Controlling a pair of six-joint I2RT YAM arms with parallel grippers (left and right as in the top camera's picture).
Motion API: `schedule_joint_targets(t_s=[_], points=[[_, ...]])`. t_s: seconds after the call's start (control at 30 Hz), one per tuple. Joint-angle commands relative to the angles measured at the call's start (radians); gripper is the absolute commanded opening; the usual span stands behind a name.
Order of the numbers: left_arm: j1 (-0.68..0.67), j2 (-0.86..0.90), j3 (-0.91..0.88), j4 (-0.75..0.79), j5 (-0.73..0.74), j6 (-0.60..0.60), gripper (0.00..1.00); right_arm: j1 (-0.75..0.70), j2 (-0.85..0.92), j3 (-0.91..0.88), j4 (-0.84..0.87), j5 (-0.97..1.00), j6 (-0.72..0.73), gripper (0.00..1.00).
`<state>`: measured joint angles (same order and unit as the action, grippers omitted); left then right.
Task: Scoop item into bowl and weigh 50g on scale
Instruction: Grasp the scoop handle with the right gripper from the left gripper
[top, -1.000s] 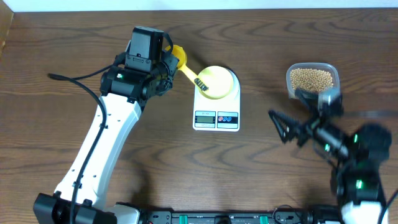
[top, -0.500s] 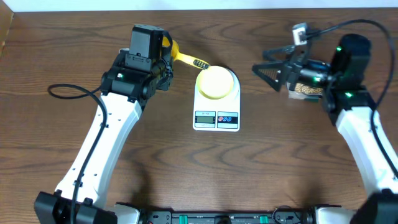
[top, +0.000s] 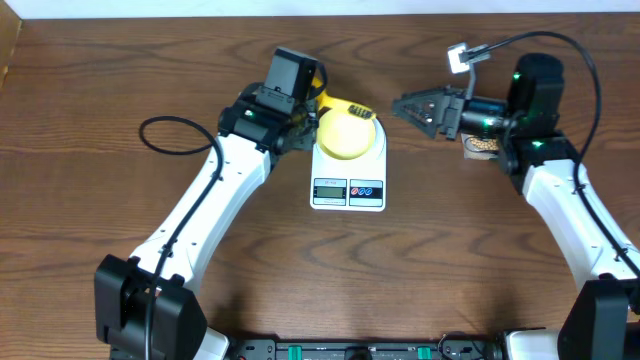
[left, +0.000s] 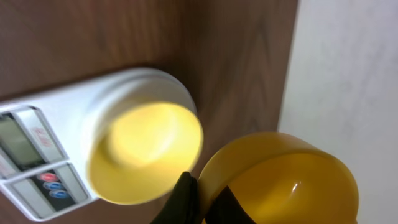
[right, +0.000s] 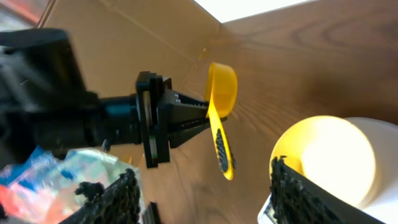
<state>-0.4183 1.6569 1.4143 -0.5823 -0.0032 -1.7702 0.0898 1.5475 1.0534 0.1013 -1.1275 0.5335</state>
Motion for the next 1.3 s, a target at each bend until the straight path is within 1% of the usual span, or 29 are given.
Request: schedule_joint_targets(t_s=[0.0, 0.2, 0.33, 0.4, 0.53, 0.73, 0.97, 1.13, 1.27], points=[[-0.027, 0.008, 0.005, 0.039, -0.016, -0.024, 0.08, 0.069, 0.002, 0.024, -0.026, 0.143, 0.091, 0.64], [-0.056, 0.008, 0.005, 0.046, -0.015, -0.046, 0.07, 0.125, 0.002, 0.024, -0.040, 0.225, 0.119, 0.59], [-0.064, 0.008, 0.005, 0.046, 0.034, -0.046, 0.08, 0.150, 0.002, 0.024, -0.038, 0.266, 0.129, 0.57], [-0.064, 0.008, 0.005, 0.046, 0.071, -0.046, 0.07, 0.162, 0.003, 0.024, -0.041, 0.279, 0.142, 0.54], [-0.065, 0.008, 0.005, 0.046, 0.116, -0.046, 0.07, 0.181, 0.003, 0.024, -0.041, 0.293, 0.143, 0.44], [-0.066, 0.008, 0.005, 0.046, 0.127, -0.046, 0.08, 0.183, 0.004, 0.024, -0.041, 0.309, 0.144, 0.38], [-0.075, 0.008, 0.005, 0.046, 0.157, -0.045, 0.07, 0.187, 0.004, 0.024, -0.042, 0.316, 0.147, 0.34], [-0.085, 0.008, 0.005, 0.046, 0.157, -0.045, 0.07, 0.193, 0.004, 0.024, -0.045, 0.340, 0.147, 0.29], [-0.085, 0.008, 0.005, 0.047, 0.157, -0.046, 0.07, 0.193, 0.004, 0.024, -0.045, 0.339, 0.147, 0.28]])
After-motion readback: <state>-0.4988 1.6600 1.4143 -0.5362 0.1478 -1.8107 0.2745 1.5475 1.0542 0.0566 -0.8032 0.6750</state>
